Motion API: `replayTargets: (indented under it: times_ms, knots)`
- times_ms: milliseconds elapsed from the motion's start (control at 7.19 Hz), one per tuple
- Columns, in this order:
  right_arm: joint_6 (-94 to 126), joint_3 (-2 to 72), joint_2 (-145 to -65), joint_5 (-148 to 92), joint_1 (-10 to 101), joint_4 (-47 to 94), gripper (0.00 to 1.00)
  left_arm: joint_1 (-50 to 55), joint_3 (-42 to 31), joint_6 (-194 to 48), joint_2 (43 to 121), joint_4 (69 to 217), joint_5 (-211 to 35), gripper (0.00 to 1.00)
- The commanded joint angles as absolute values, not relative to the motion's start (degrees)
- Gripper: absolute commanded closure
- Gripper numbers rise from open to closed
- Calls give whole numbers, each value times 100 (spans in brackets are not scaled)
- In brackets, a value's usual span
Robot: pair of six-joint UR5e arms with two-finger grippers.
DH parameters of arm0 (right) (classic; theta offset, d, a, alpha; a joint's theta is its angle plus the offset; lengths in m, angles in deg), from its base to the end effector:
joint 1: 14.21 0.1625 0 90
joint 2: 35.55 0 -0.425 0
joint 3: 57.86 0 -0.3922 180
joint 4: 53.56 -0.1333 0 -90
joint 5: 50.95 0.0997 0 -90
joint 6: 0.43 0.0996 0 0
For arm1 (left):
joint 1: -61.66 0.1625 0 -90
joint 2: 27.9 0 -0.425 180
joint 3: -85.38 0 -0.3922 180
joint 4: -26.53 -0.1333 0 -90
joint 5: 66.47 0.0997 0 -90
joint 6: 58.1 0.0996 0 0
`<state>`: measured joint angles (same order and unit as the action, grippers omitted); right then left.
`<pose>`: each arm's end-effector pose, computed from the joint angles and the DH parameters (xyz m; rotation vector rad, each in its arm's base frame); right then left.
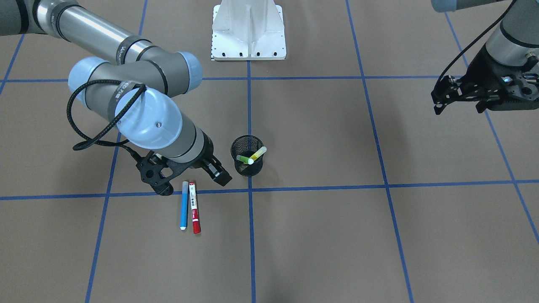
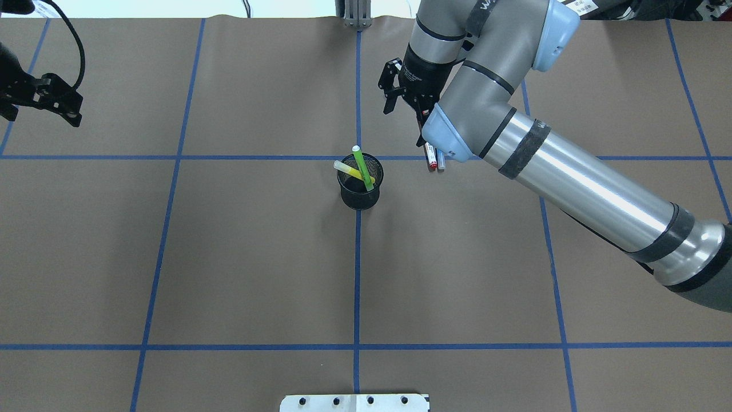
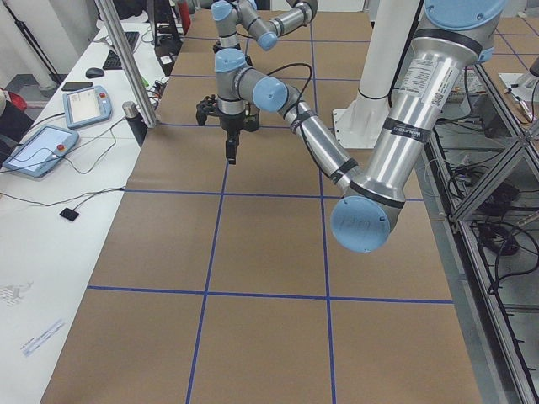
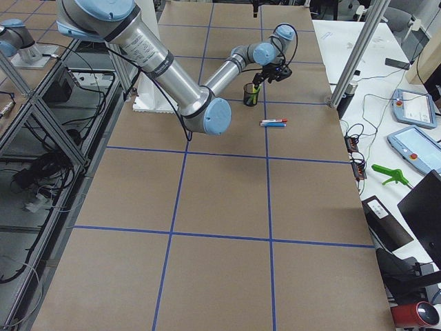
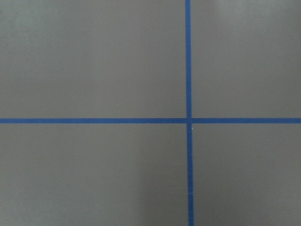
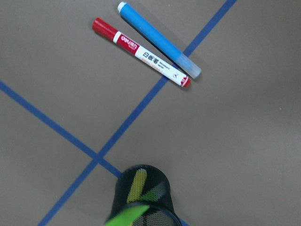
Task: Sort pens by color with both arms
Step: 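Lower the right gripper over the highlighters in the cup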
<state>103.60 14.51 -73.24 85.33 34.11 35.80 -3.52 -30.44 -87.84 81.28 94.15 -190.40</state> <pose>-0.4729 -0.6233 0.1977 -0.5887 -0.8052 0.7510 0.1565 -0.5234 0.3245 0.0726 0.6946 0.0345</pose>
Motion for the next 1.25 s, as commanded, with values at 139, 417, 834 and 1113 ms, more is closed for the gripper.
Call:
replayTargets:
  times_ms: [139,417,834,1113]
  knots:
    - [10355,885,-7011,8635,3134,2747,2,-679,-2450,-8028,8082,9482,-19312,1]
    - [10355,885,-6957,8283,2860,2756,4,-934,-2081,-7280,7802,9622,-19426,1]
    - [10399,999,-6948,8317,2842,2913,10,-1470,-993,-6533,7792,10385,-19645,1]
    - [10364,1148,-7053,8335,2789,3274,12,-1524,-928,-6591,7914,10458,-19864,1]
